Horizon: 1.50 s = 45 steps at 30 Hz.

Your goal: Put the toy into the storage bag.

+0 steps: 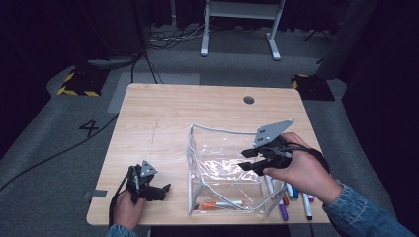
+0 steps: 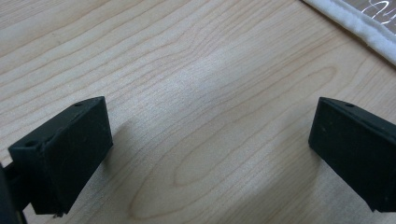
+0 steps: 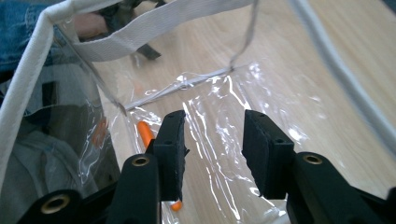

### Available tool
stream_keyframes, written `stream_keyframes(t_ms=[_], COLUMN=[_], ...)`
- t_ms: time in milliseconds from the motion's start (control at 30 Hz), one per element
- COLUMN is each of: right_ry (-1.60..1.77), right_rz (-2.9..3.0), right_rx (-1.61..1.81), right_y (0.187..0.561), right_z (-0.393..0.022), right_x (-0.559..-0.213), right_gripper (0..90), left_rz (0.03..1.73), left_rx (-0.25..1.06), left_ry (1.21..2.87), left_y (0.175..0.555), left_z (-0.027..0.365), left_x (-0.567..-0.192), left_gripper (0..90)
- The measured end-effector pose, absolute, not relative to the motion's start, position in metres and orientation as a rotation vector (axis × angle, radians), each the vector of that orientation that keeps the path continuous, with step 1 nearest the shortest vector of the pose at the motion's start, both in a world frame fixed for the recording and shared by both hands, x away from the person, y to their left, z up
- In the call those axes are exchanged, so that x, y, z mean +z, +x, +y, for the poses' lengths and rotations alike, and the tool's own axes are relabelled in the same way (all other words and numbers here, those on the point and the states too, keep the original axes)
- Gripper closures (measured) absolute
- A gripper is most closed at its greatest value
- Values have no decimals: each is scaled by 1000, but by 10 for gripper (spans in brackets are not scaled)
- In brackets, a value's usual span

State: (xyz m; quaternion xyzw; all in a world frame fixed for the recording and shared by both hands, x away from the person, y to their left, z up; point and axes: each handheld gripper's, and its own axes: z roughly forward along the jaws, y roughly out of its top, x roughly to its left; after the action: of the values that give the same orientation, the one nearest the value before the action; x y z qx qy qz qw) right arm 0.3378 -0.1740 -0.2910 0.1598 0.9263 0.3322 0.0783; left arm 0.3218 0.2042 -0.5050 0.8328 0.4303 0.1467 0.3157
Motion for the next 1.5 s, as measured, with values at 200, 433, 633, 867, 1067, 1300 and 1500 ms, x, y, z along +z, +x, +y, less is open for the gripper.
stream_keyframes(t_ms=[200, 433, 633, 867, 1067, 1300, 1500], right_ry=[587, 744, 887, 1038, 1181, 1363, 1469], right_rz=[2695, 2601, 2509, 2439, 2366, 2348, 2370], right_rx=[1043, 1059, 1012, 942, 864, 729, 681], right_y=[334, 331, 334, 341, 343, 341, 340], right_z=[-213, -267, -315, -360, -396, -432, -444], right_x=[-281, -279, -285, -304, -330, -382, -421], right_gripper=[597, 595, 597, 597, 606, 622, 622], left_rz=[1151, 1147, 1146, 1147, 1147, 1146, 1146], left_rx=[395, 399, 401, 399, 401, 402, 400], left_ry=[2181, 2181, 2182, 2182, 2183, 2183, 2182], left_y=[321, 322, 322, 322, 322, 322, 322], left_z=[202, 203, 203, 203, 203, 203, 203], left_x=[-505, -505, -505, -505, -505, -505, -505], left_gripper=[0, 0, 0, 0, 0, 0, 0])
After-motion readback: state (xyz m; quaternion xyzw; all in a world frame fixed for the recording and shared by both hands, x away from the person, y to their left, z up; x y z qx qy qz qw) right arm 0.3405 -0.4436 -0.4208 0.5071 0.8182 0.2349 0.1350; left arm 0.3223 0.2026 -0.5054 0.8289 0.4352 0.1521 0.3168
